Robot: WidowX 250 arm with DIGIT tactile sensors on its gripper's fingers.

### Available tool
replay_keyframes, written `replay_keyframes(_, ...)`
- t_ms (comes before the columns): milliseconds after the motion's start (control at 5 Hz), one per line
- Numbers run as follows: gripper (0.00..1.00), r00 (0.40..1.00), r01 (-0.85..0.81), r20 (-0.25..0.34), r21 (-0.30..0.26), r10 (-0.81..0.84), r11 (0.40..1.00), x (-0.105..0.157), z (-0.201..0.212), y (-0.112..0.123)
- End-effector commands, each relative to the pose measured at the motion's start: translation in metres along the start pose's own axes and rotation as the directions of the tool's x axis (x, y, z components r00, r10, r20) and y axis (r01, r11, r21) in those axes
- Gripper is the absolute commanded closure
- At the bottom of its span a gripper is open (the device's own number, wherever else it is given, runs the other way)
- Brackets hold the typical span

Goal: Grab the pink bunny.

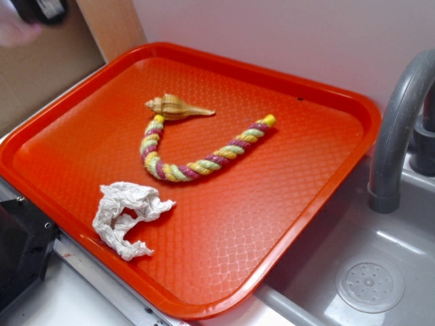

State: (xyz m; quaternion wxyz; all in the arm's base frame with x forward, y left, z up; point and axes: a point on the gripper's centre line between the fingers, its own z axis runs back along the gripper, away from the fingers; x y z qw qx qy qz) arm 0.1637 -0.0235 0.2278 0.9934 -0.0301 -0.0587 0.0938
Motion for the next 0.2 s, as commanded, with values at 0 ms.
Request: replay_keyframes(0,1.00,0.997,-0.076,0.001,-0.001,0.076,0.997,-0.0107,-0.0003,0.0039)
